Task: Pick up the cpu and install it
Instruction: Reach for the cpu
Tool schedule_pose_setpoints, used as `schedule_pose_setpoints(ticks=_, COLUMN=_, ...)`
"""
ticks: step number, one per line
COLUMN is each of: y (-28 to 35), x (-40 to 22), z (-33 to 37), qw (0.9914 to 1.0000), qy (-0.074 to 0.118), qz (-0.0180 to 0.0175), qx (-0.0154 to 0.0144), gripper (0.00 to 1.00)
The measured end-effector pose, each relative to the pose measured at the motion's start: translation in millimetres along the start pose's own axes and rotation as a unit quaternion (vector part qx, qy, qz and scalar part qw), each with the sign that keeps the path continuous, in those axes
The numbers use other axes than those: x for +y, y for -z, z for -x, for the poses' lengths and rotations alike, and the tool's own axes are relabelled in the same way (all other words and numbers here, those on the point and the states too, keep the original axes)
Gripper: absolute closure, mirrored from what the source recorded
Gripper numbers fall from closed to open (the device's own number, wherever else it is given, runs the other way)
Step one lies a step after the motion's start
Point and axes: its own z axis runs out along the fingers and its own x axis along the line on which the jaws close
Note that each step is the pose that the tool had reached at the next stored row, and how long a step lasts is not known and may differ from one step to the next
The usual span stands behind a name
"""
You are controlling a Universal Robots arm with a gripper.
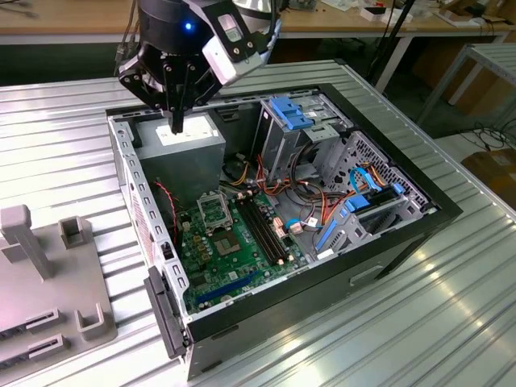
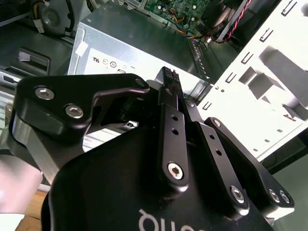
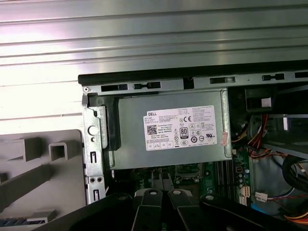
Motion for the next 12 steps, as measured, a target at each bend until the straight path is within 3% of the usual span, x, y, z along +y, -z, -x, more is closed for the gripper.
schedule_pose_setpoints(ticks=12, y=-0.9, x=-0.5, z=-6.3, qw=1.00000, qy=0.000, qz=0.0000, qx=0.0000, gripper=0.89)
